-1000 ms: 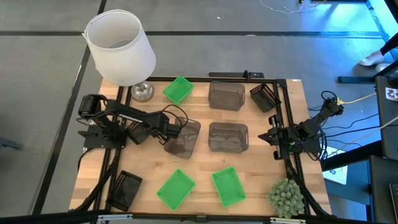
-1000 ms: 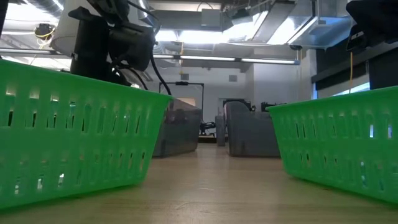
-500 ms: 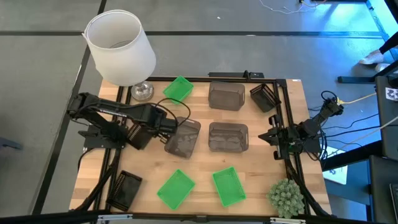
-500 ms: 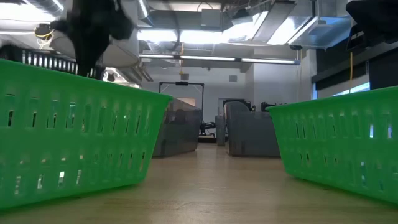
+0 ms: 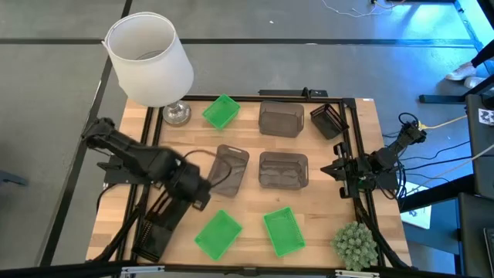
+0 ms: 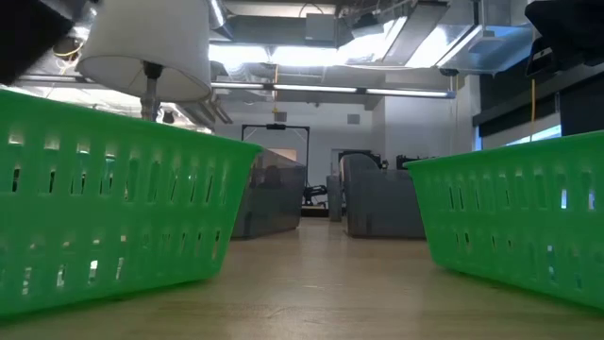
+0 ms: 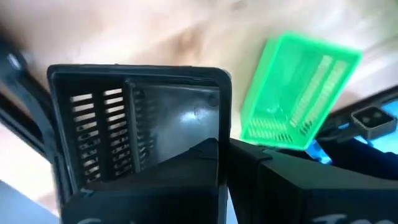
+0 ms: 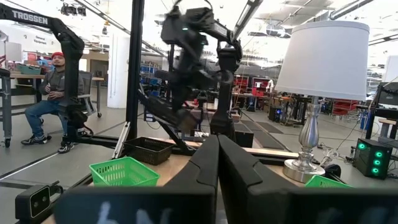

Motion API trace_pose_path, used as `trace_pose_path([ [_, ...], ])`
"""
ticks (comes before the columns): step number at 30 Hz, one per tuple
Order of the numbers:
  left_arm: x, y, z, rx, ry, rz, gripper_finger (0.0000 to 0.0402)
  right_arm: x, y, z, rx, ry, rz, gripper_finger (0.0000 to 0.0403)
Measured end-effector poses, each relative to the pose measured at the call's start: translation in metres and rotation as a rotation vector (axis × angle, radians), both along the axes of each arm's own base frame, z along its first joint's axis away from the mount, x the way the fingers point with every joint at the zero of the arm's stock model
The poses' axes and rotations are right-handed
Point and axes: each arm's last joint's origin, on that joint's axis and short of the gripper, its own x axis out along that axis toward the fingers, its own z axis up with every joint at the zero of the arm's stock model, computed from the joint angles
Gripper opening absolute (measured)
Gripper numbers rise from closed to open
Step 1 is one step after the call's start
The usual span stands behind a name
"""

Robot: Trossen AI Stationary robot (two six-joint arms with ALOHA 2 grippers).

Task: Stack baskets by color
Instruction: Stack the middle black bin on the bottom black bin

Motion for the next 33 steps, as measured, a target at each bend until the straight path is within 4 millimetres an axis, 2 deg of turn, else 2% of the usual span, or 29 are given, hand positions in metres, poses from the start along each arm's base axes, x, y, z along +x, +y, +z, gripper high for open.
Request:
trace_pose_path([
  [9,-0.024,-0.055,-0.011,-0.004,0.103,0.073,0.0000,0.000,0.000,0.000,0.000,0.000,0.000,0.0007],
  [15,-0.022,-0.080,-0.027,-0.029,0.156,0.051,0.0000,0.000,0.000,0.000,0.000,0.000,-0.002,0.0007],
  [28,-0.007,-0.101,-0.065,0.003,0.307,0.008,0.0000,0.000,0.000,0.000,0.001,0.000,-0.003,0.0007],
  [33,-0.003,-0.107,-0.083,0.002,0.419,-0.023,0.0000,0.000,0.000,0.000,0.000,0.000,-0.003,0.0007],
])
